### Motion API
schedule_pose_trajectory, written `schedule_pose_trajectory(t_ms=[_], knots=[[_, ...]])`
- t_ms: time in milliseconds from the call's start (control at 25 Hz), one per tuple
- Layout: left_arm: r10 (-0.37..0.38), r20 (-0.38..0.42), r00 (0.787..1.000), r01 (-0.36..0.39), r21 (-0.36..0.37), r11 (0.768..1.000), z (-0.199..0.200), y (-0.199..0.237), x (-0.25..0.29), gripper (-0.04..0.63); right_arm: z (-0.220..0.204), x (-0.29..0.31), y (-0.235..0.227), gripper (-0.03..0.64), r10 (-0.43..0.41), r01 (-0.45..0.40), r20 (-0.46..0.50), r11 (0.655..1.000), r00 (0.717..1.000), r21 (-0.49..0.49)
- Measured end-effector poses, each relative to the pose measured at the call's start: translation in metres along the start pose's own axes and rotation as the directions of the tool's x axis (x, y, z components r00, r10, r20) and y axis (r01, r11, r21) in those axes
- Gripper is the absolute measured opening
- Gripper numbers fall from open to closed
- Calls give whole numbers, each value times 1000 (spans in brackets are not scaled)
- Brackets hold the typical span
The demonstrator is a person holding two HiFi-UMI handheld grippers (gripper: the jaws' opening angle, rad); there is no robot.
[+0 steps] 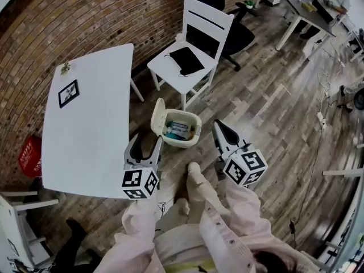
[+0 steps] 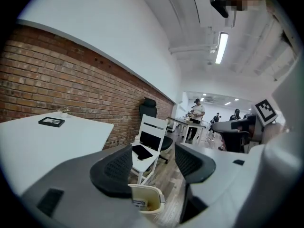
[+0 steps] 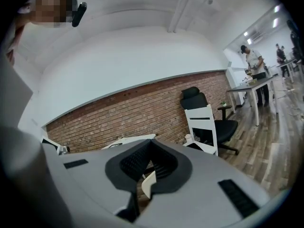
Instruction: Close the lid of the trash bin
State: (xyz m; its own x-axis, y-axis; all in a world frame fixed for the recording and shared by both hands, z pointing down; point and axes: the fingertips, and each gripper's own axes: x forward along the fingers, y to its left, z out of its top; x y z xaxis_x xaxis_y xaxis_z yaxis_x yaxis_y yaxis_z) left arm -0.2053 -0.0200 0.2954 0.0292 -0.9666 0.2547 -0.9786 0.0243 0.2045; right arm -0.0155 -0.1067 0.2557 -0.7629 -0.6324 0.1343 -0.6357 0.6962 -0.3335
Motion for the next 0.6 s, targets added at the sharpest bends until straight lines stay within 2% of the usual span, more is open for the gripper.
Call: schedule_pose_trajectory(t_ms=[600], knots=[[107,-86,991,-112,-56,992,-27,26,81,265,-16,79,-58,3,80,-77,-115,997,990,31]])
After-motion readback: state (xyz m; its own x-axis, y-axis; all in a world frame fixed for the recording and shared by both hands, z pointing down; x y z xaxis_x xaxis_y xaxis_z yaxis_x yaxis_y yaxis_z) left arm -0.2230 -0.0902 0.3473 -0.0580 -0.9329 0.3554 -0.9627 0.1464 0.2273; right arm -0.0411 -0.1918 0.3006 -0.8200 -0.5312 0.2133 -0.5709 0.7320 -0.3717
